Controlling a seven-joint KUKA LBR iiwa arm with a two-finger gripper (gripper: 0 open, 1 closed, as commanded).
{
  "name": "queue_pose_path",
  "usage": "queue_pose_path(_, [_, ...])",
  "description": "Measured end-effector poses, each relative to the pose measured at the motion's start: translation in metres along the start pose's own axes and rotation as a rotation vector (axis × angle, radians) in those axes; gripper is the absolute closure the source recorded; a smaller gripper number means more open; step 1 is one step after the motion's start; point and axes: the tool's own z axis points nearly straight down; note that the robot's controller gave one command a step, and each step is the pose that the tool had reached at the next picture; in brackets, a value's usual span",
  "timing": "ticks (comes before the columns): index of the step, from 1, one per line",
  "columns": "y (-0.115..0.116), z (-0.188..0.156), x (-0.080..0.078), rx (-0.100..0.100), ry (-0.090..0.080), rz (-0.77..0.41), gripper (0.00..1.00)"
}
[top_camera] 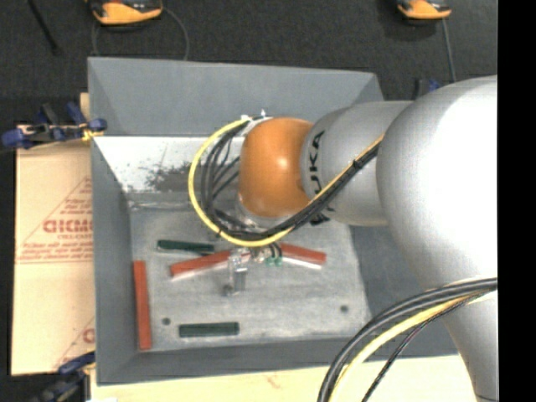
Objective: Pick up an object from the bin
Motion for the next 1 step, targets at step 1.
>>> queue_pose_path(1, [-0.0010, -0.0007, -0.0011, -0.003, -0.002, 0.004, 0.00])
